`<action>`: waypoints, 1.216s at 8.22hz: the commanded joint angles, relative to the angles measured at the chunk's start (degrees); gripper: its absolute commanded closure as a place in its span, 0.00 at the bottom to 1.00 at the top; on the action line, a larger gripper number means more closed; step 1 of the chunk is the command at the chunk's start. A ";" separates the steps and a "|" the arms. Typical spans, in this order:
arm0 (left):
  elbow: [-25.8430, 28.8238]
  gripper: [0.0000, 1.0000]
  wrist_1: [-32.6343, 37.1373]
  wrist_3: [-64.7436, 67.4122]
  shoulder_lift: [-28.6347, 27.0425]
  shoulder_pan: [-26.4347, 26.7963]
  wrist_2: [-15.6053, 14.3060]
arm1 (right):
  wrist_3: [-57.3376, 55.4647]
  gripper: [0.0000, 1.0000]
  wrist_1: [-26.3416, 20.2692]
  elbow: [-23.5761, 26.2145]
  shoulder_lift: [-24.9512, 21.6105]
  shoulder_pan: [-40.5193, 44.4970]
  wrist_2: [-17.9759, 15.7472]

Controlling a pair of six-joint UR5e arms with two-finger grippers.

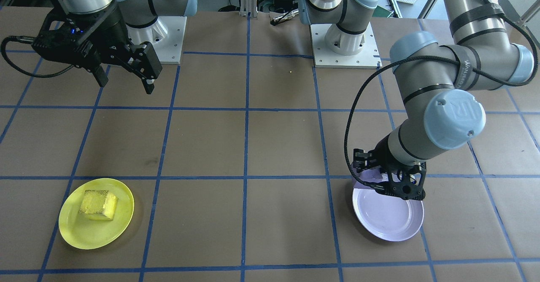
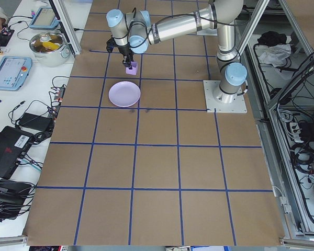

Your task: Sort blocks by color into plates

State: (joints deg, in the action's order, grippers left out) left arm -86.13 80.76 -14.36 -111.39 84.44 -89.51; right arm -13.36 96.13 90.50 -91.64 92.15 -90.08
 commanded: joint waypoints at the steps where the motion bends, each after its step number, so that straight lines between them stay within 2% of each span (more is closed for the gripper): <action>1: 0.26 1.00 -2.19 -7.43 -4.08 -5.32 -0.14 | 0.00 0.00 0.03 0.37 -0.03 0.05 -0.01; 3: 0.26 1.00 -5.96 -7.43 -6.11 -5.42 -0.40 | -0.26 0.00 0.20 0.37 -0.03 0.14 0.78; 4: 0.26 0.96 -6.14 -7.52 -6.47 -5.51 -0.31 | -0.35 0.00 0.46 0.37 0.05 0.22 0.87; 5: 0.26 0.80 -7.10 -7.43 -7.87 -5.51 -0.31 | -0.26 0.00 0.29 0.37 0.14 0.22 0.78; 6: 0.35 0.56 -7.37 -7.43 -8.58 -5.51 -0.31 | -0.09 0.00 0.12 0.46 -0.03 0.22 0.78; 7: 0.35 0.01 -7.37 -7.35 -8.50 -5.42 -0.31 | -0.09 0.00 0.11 0.46 -0.03 0.22 0.60; 8: 0.44 0.00 -7.29 -7.26 -7.45 -5.42 -0.40 | 0.00 0.00 -0.15 0.46 0.05 0.05 0.08; 9: 1.57 0.00 -6.50 -6.73 -6.66 -4.99 -0.57 | 0.00 0.00 -2.59 0.20 -0.03 -0.04 -0.10; 10: 3.32 0.00 -3.62 -5.95 -5.00 -4.81 -0.75 | -0.08 0.00 -3.05 -0.24 -0.12 -0.04 -0.19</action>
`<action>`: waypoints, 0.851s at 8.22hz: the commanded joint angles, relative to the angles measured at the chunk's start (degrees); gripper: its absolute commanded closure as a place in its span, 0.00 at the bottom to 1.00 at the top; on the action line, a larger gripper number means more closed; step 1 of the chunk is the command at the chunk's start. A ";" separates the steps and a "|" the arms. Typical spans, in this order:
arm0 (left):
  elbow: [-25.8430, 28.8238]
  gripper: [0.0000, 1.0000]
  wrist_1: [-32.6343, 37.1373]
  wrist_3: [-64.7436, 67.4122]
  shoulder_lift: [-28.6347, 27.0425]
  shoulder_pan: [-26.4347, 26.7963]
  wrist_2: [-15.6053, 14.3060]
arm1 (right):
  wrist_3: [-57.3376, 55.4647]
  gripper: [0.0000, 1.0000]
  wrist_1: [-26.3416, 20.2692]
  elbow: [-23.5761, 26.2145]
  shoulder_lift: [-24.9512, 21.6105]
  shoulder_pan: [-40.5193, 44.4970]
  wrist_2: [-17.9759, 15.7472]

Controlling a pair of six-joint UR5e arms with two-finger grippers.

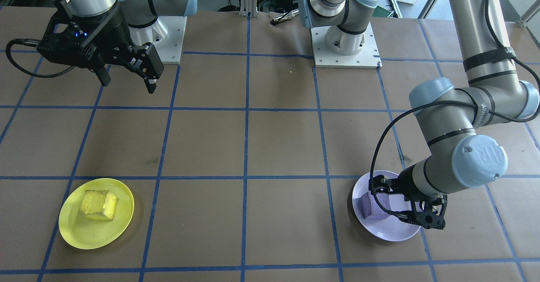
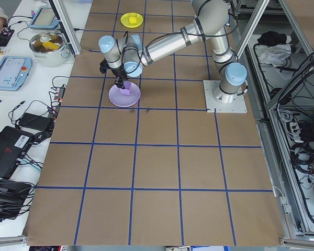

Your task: Sort blocks by color into plates

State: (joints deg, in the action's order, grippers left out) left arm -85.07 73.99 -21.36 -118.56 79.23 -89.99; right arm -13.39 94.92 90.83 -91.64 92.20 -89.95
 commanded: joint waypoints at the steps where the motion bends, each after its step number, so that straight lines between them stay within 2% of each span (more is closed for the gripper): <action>1: 3.85 0.00 6.39 2.97 4.10 0.49 -0.28 | -0.06 0.00 -3.23 -0.91 -0.12 -0.09 -0.40; 3: 4.65 0.00 11.94 10.16 9.02 1.53 -0.10 | 1.25 0.00 -3.68 -1.00 -0.21 -0.09 -1.45; 4: 4.65 0.00 14.40 12.02 12.26 3.02 -1.67 | 8.66 0.00 -3.69 -1.09 -0.21 -0.09 -1.37; 5: 4.57 0.00 15.56 15.09 15.69 4.78 -3.77 | 14.30 0.00 -3.51 -1.09 -0.12 0.00 -0.76; 7: 3.95 0.00 15.22 20.81 17.91 9.43 -4.14 | 13.92 0.00 -3.51 -1.01 -0.12 0.00 -0.58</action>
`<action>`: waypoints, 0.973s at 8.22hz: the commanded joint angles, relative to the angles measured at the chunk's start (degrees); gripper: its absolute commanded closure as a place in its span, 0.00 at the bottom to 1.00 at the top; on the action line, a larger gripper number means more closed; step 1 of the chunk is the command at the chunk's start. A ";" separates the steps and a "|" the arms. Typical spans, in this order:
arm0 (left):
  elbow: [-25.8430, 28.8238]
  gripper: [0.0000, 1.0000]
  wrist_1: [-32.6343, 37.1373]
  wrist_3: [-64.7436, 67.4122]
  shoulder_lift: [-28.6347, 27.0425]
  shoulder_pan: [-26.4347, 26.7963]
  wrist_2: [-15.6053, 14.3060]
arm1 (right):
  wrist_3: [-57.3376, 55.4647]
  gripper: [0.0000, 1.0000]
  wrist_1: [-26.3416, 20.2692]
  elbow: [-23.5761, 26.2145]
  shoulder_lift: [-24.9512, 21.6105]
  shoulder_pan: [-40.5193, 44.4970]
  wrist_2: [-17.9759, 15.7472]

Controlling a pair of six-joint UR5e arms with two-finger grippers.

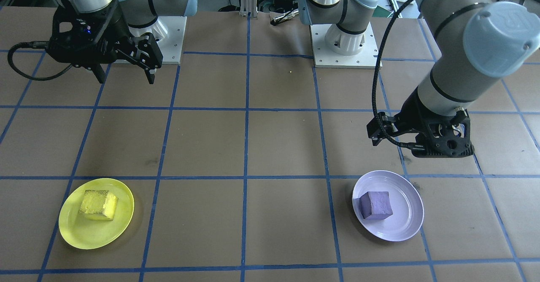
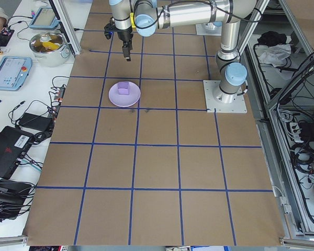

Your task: Sort blocks by color into plates

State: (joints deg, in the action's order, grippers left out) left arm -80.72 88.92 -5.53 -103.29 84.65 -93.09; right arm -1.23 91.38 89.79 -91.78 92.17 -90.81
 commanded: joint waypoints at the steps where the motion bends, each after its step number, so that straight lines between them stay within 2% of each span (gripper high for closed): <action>1: -0.49 0.00 0.37 5.26 3.79 5.08 -1.22 | 1.93 0.00 0.11 0.03 0.02 0.03 0.20; 3: -0.40 0.00 0.20 5.27 6.08 5.00 -1.13 | 1.85 0.00 0.20 -0.05 -0.15 -0.06 0.20; 8: -0.05 0.00 0.37 4.65 6.35 4.91 -1.13 | 1.85 0.00 0.11 0.30 -0.15 -0.06 0.28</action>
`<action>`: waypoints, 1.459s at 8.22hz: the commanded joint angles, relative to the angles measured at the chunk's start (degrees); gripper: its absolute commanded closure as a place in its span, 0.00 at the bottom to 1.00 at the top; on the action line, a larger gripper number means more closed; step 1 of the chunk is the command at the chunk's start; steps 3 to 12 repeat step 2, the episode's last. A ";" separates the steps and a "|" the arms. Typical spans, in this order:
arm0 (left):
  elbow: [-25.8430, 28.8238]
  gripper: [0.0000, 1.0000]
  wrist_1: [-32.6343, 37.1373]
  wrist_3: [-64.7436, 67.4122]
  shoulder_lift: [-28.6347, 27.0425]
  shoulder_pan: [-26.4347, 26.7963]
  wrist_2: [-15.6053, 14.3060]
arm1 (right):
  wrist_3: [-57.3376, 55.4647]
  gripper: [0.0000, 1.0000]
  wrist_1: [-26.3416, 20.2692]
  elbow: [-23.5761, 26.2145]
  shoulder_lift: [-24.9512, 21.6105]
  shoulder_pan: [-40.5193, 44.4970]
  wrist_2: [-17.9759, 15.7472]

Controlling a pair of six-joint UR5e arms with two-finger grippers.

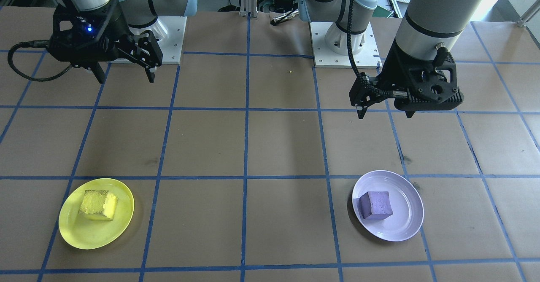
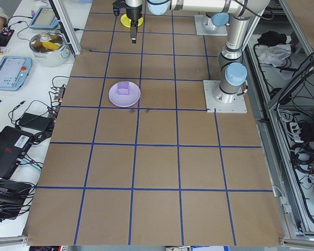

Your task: Sort blocks by color into plates

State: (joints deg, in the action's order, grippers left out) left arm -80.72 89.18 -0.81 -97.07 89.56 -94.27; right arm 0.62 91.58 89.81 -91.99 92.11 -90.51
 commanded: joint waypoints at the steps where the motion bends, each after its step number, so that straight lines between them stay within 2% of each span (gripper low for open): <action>1: -0.23 0.00 0.20 -0.07 0.21 0.00 0.05 | 0.09 0.00 -0.17 0.72 0.05 0.00 -0.10; 12: -0.49 0.00 0.12 -0.07 0.21 0.00 0.31 | 0.09 0.00 0.00 0.81 0.14 0.00 -0.11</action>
